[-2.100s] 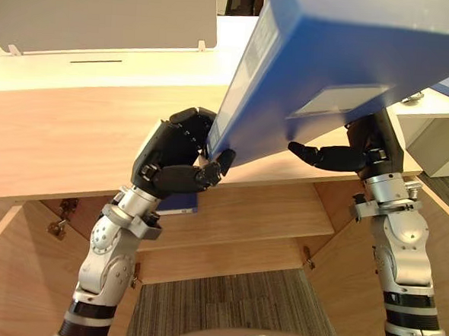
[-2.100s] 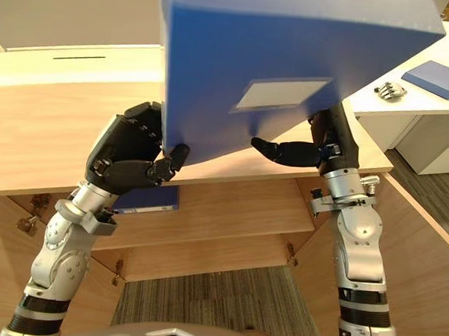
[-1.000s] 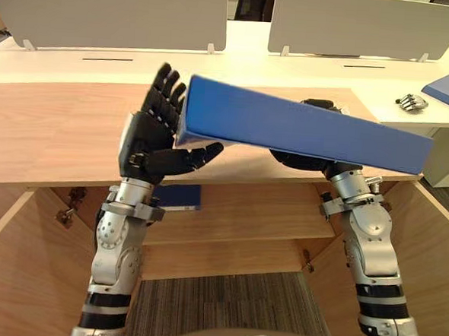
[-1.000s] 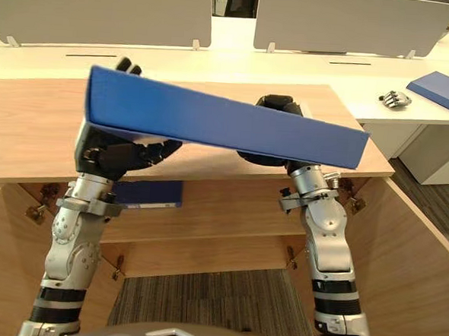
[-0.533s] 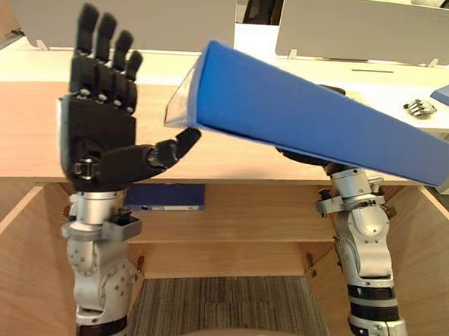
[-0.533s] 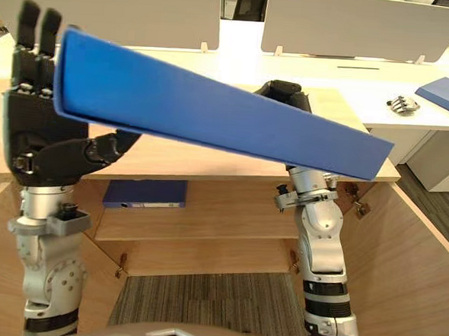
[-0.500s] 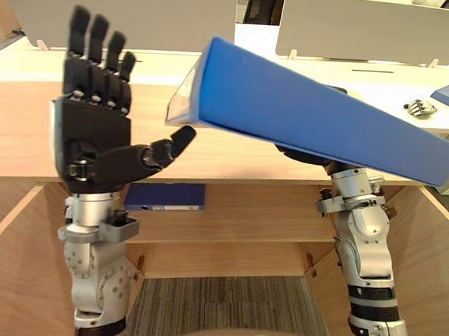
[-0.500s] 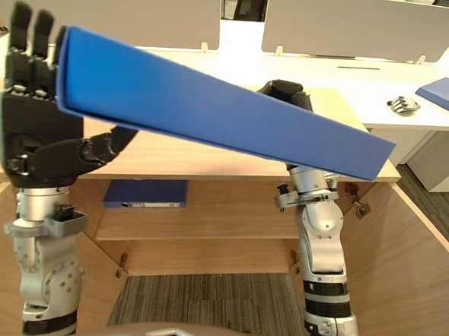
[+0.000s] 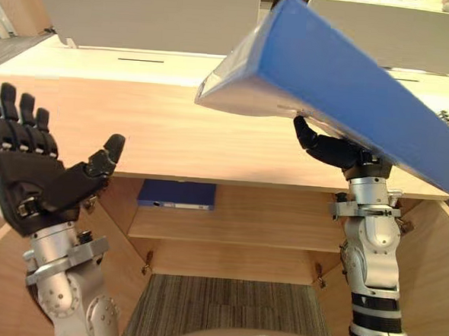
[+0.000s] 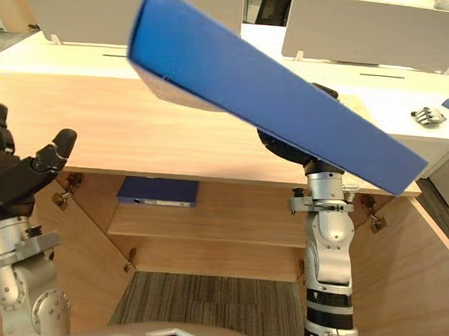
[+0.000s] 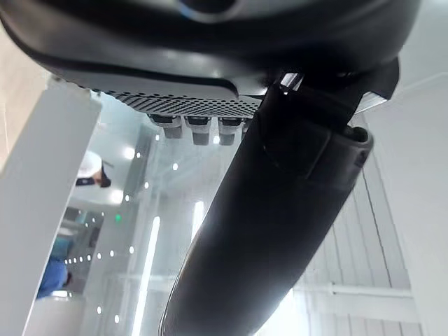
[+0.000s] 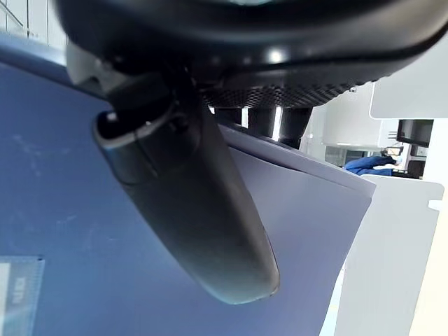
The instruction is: Walk over to the cabinet, pick up the folder, carry it to the office cabinet, place the folder inside the office cabinet, then close the office cabinet door
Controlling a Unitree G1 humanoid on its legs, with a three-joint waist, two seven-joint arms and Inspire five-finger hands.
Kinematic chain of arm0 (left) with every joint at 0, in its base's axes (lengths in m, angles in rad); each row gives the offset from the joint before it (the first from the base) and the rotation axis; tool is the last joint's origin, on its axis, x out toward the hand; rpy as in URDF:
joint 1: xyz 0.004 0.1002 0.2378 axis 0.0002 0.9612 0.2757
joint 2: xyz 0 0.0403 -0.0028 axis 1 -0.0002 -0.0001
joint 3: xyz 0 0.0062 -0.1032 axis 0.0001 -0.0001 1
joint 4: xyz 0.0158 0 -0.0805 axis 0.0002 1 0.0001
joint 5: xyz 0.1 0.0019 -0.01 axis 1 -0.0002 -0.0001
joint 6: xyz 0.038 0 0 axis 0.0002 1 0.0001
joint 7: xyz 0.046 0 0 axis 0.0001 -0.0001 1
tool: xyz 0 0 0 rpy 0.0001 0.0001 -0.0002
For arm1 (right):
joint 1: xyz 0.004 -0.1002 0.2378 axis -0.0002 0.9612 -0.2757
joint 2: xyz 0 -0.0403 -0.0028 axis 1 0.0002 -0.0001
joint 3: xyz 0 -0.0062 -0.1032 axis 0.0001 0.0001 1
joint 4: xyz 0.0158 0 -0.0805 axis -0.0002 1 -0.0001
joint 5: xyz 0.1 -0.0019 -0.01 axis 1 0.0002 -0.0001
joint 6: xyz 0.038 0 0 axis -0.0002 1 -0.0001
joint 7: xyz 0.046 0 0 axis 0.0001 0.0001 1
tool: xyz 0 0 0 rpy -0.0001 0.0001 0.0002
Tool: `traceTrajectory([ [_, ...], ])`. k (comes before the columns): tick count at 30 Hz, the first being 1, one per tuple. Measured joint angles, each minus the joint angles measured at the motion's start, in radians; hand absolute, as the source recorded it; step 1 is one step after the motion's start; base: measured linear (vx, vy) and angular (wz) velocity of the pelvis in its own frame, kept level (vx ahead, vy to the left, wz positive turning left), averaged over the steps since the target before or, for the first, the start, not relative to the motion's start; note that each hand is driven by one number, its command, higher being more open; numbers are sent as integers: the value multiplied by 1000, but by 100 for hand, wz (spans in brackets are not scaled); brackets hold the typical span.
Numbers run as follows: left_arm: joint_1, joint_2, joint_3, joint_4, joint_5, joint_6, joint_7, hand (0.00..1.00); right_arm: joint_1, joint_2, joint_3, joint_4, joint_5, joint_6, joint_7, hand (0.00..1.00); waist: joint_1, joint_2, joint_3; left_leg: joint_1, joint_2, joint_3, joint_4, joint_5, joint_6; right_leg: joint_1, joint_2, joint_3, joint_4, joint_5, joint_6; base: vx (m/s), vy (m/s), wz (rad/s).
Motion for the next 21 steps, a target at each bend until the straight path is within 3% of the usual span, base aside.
traceTrajectory([
  [5, 68, -23, 60, 33, 19, 0, 42, 100, 13, 18, -3, 0, -18, 0, -24, 0, 10, -7, 12, -2, 0, -21, -1, 1, -2, 8, -2, -23, 5, -12, 3, -16, -25, 13],
  [14, 146, -52, 61, 199, 78, 31, 72, 100, 15, 24, -10, 0, -11, 0, -26, 0, 26, -29, 32, -7, -3, -46, 4, 1, -2, 16, -5, -47, 5, -18, 4, -3, -21, 8],
  [21, 142, -50, 44, 277, 116, 0, 79, 100, 24, 20, -1, -2, 57, 1, -20, 0, 29, -21, 40, -10, -4, -45, 4, 0, -4, 13, -6, -46, 5, -20, 5, -4, -2, 0],
])
